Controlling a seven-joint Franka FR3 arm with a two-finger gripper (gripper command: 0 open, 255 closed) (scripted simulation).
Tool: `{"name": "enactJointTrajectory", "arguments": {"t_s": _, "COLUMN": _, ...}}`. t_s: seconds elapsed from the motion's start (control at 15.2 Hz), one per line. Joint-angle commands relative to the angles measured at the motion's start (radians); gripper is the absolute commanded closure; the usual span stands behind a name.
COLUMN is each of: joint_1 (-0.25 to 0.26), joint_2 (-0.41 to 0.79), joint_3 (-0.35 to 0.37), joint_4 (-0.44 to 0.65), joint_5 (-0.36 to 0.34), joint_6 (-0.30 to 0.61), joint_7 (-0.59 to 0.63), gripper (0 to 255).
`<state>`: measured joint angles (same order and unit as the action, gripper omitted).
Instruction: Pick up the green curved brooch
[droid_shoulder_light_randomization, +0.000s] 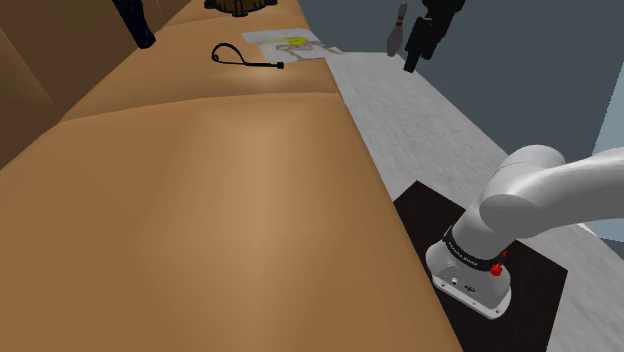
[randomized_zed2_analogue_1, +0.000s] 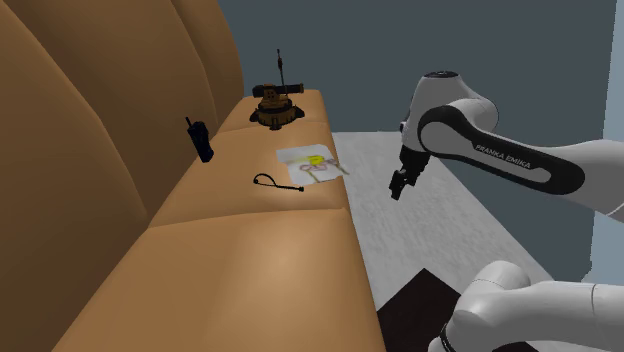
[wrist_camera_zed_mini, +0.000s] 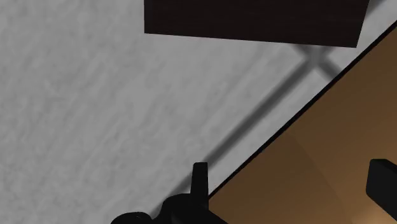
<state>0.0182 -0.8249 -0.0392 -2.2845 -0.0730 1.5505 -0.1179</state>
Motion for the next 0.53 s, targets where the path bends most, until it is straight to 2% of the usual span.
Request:
{"name": "enactJointTrajectory", "arguments": {"t_s": 0.0, "joint_1": 0.0, "joint_2": 0.0, "joint_3": 0.0, "joint_4": 0.0, "joint_5": 0.0, "joint_6": 0.0, "joint_7": 0.0, "gripper": 0}}
{"name": "enactJointTrajectory", "arguments": {"t_s": 0.46, "joint_1": 0.059, "joint_2": 0.217, "joint_3": 0.045, "joint_4": 0.132, "joint_5": 0.028, "joint_6": 0.113, "joint_7": -0.023, "gripper": 0}}
